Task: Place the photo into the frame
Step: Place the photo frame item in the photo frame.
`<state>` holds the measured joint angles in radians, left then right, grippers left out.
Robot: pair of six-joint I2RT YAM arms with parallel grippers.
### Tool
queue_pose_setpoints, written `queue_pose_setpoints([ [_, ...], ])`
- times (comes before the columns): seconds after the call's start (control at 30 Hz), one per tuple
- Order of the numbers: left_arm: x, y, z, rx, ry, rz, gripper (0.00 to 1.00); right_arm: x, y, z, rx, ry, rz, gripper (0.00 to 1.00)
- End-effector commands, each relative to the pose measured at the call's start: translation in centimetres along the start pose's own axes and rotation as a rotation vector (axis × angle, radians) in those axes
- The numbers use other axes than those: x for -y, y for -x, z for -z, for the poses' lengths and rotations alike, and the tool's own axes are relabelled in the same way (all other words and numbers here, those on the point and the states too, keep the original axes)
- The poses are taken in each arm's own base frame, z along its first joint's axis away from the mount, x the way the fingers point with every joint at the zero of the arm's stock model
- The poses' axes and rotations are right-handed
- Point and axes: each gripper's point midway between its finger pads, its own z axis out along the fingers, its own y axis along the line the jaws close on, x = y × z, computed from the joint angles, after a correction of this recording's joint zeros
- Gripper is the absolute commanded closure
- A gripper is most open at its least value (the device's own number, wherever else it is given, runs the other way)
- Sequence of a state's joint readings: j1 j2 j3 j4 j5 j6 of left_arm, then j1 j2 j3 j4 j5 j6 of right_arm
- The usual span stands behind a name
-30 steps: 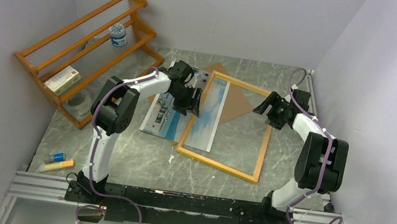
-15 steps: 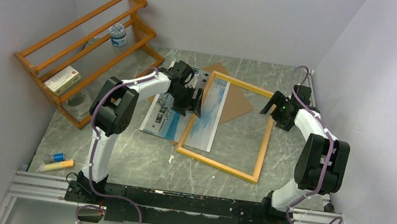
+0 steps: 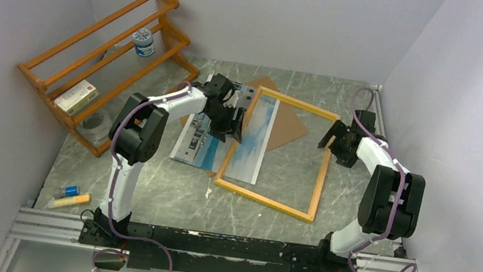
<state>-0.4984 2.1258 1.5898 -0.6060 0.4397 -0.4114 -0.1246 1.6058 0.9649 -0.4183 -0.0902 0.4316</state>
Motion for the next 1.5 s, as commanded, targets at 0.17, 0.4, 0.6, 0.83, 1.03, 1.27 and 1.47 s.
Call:
queue_pose_setpoints([
  [0.17, 3.5, -1.5, -0.4, -0.076, -0.249, 0.018, 0.26, -1.2, -2.2, 0.4, -0.03, 0.097, -0.063, 0.14],
  [0.4, 5.1, -2.6, -0.5, -0.109, -0.254, -0.064, 0.22, -0.2, -1.3, 0.7, 0.026, 0.039, -0.066, 0.14],
  [0.6, 1.6, -1.1, 2.3, 0.0, 0.004, -0.068, 0.12, 0.5, 1.1, 2.9, 0.142, -0.024, -0.079, 0.14],
  [0.83, -0.4, -1.2, 9.0, 0.043, 0.18, -0.108, 0.12, 0.4, 2.5, 6.1, 0.245, -0.027, -0.121, 0.14],
  [1.03, -8.7, -1.5, 12.6, 0.153, 0.292, 0.111, 0.19, -0.5, 1.7, 7.3, 0.233, 0.026, -0.141, 0.15],
  [1.27, -12.7, -2.9, 13.3, 0.209, 0.161, 0.236, 0.22, -1.6, -0.8, 7.1, 0.174, 0.057, -0.139, 0.17],
  [1.47, -12.0, -2.7, 12.3, 0.208, -0.056, 0.328, 0.21, -3.2, -2.2, 7.0, 0.125, 0.072, -0.094, 0.17],
])
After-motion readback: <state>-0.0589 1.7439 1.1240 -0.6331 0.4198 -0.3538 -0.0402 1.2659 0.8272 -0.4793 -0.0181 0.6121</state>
